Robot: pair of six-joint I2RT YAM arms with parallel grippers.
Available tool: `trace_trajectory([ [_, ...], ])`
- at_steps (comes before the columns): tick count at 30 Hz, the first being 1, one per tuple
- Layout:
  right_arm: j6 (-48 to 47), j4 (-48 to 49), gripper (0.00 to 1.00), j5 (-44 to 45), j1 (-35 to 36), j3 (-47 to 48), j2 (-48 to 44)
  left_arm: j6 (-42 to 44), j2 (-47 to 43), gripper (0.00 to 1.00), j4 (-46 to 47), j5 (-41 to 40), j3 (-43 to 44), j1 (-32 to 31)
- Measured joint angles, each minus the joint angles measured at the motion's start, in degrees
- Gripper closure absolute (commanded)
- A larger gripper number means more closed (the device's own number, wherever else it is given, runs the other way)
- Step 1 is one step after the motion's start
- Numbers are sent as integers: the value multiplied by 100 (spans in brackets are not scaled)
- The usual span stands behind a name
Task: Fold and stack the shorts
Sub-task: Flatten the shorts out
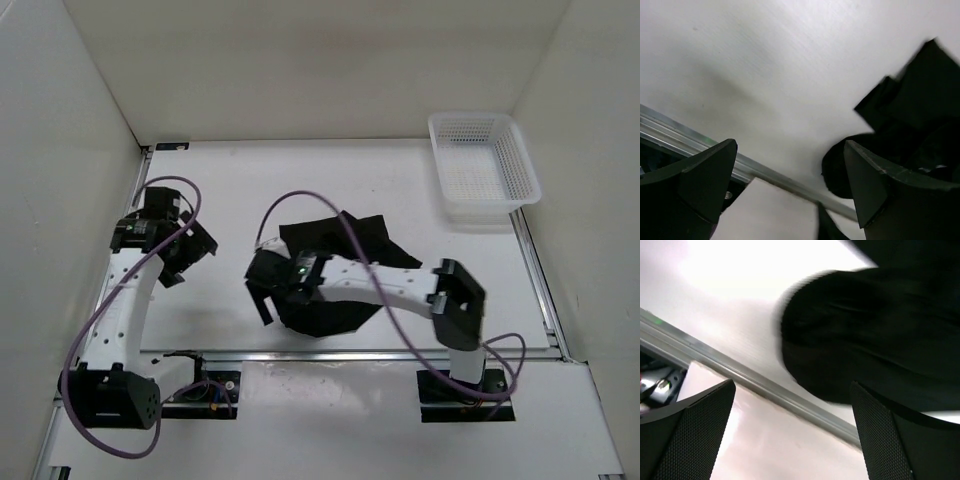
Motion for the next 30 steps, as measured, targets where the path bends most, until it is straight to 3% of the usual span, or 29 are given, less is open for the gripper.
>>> trace_trajectory([
  [3,35,-28,2,72,232,437,855,-22,-271,1,-111,-59,439,361],
  [5,61,-76,19,157,201,684,1279,-2,-422,1,-133,-68,605,544],
  [6,81,-118,32,214,144,804,1462,24,-479,1,-155,-66,651,614],
  [7,129,-146,63,286,72,885,1598,50,-518,1,-173,-63,669,671],
  [8,186,-160,80,369,-20,911,1685,76,-538,1,-199,-44,667,728],
  [9,293,-203,93,459,-129,898,1716,118,-535,1,-240,-22,660,778],
  [10,385,-249,100,551,-240,859,1716,142,-529,1,-251,0,632,807],
  [14,748,-249,100,964,-723,94,1045,398,-516,1,-208,330,374,850],
  [18,750,-402,100,1189,-1405,-776,-608,857,-501,6,101,1036,151,623],
  [22,186,-254,100,1054,-2953,-861,-2686,1215,-328,11,516,1626,151,-155],
  [24,-133,-214,100,846,-3895,-699,-3289,1292,-114,14,708,1814,153,-649],
  [26,-417,-212,100,595,-4579,-501,-3526,1305,138,14,896,1937,155,-1126],
  [30,-817,-352,100,-70,-5066,-94,-3432,1209,699,22,1281,2127,175,-1971],
])
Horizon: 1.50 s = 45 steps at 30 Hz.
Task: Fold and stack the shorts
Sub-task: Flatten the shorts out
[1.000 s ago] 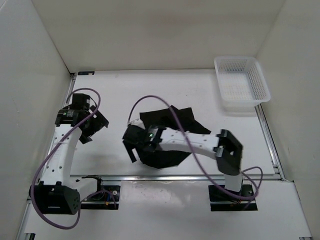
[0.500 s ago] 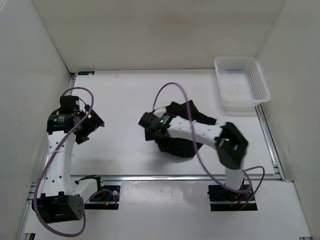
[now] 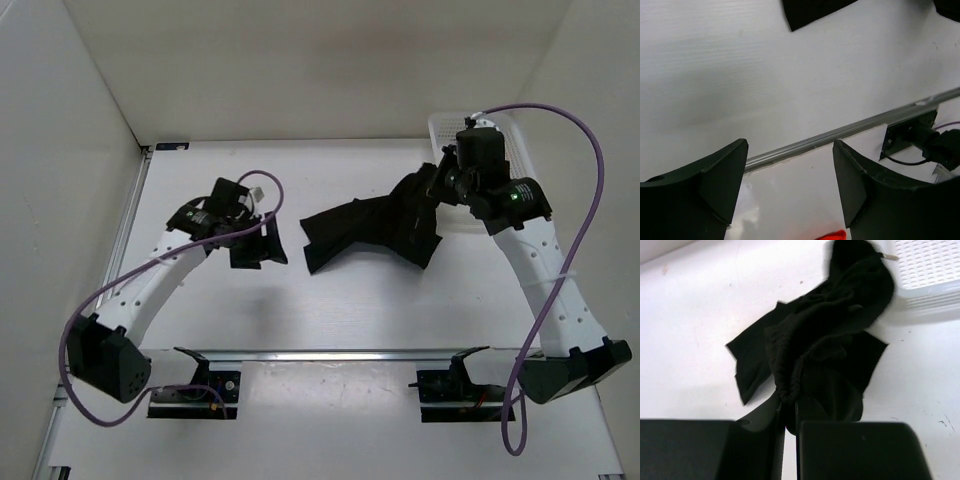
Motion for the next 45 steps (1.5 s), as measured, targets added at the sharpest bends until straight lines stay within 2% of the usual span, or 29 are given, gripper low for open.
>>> trace_trajectory([
  [3,-151,-192,100,-470,-225,238,170,-120,542,40,144,35,227,-503],
  [5,-205,-282,100,-730,-400,396,195,-166,951,42,229,-7,450,-732],
  [7,-260,-367,100,-951,-586,584,181,-271,1497,0,332,-131,743,-973],
  [14,-334,-476,100,-1364,-852,619,11,-389,3412,0,446,-855,1727,-1478],
  [19,-356,-564,100,-1552,-975,511,-160,-463,4645,0,459,-1309,2658,-1574],
  [22,-396,-621,100,-1657,-1097,503,-262,-505,5243,8,450,-1480,3289,-1563],
  [24,-422,-673,100,-1716,-1165,503,-315,-590,5539,33,461,-1537,3650,-1513],
  [25,-444,-704,100,-1738,-1187,503,-343,-643,5650,58,476,-1556,3788,-1488],
  [26,-463,-730,100,-1768,-1196,503,-367,-675,5735,90,485,-1574,3899,-1458],
  [33,-538,-879,100,-2146,-1220,466,-472,-490,5668,90,337,-1694,4260,-1156],
  [36,-619,-1075,100,-2446,-1222,758,-442,-374,5021,90,68,-1958,4227,-1016],
  [38,-667,-1207,100,-2702,-1222,1150,-428,-264,4275,90,-181,-2037,4291,-870],
  [40,-728,-1272,100,-2968,-1222,1685,-422,-127,3534,90,-590,-2059,4782,-588],
  [44,-750,-1257,100,-3322,-1222,2439,-546,142,2581,90,-960,-2162,6813,168],
  [45,-732,-1235,100,-3366,-1222,2514,-599,184,2444,90,-962,-2179,7099,291],
])
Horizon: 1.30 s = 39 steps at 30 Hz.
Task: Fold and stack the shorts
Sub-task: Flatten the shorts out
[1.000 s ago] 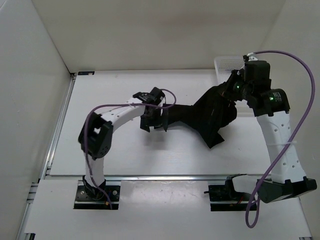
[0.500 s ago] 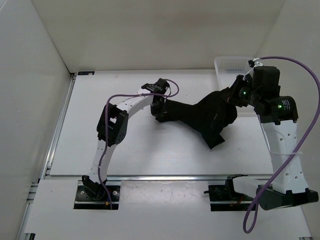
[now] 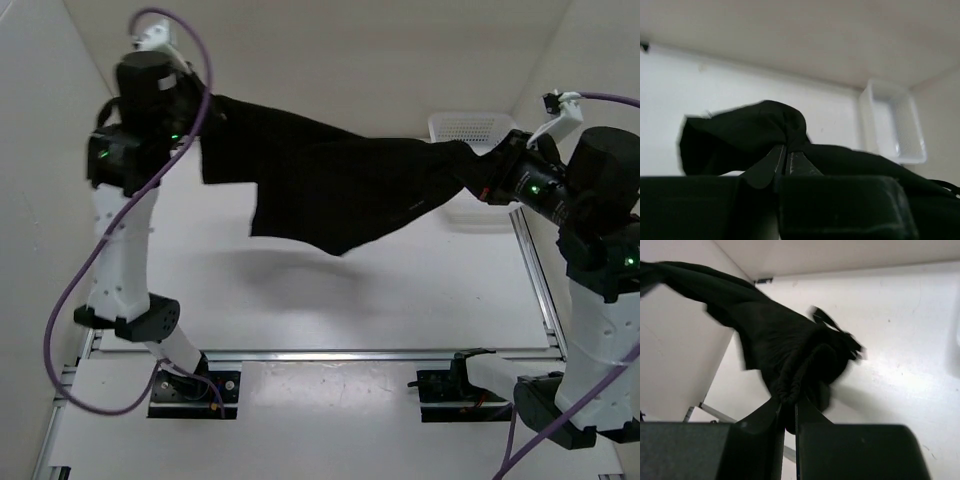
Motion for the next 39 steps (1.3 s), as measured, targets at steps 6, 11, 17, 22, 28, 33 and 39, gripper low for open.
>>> trace_trajectory([
  [6,299,570,100,433,0,-509,-278,203,-70,90,-26,181,833,509],
  [11,706,1587,100,817,-7,-2472,-140,348,1941,43,297,503,1268,664],
  [17,981,2188,100,1552,234,-4181,1563,369,4651,4,138,719,813,804],
  [22,1021,2181,100,1923,647,-4704,1759,391,4210,11,-245,704,-717,859],
  [28,1049,2293,100,2107,981,-4704,1255,101,658,25,61,988,-3873,457],
  [33,1058,2288,100,2175,1108,-4813,898,-702,-1910,13,737,1582,-6557,-420],
  [39,1062,2181,100,2194,1158,-5023,660,-1532,-1460,5,1097,1888,-8489,-898],
])
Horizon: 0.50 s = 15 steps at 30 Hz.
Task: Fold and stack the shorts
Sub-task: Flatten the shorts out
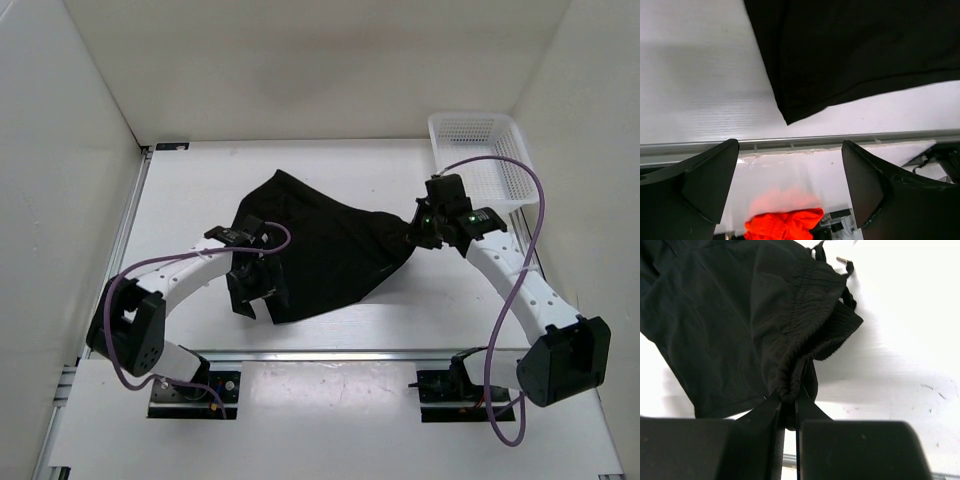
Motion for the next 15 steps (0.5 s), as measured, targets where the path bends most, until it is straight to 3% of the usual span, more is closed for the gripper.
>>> trace_trajectory([
  [4,2,-52,100,0,13,-173,-125,-225,142,14,208,9,-83,-111],
  [5,2,-55,100,2,13,-205,-162,-256,197,18,315,9,-83,-118],
  [6,4,-66,100,24,13,-238,-212,-275,267,29,393,4,-83,-122],
  [9,15,-85,100,87,17,-348,-409,-315,588,38,608,-90,-81,-125],
  [15,22,-149,100,214,11,-529,-750,-310,1047,31,789,-164,35,-133],
])
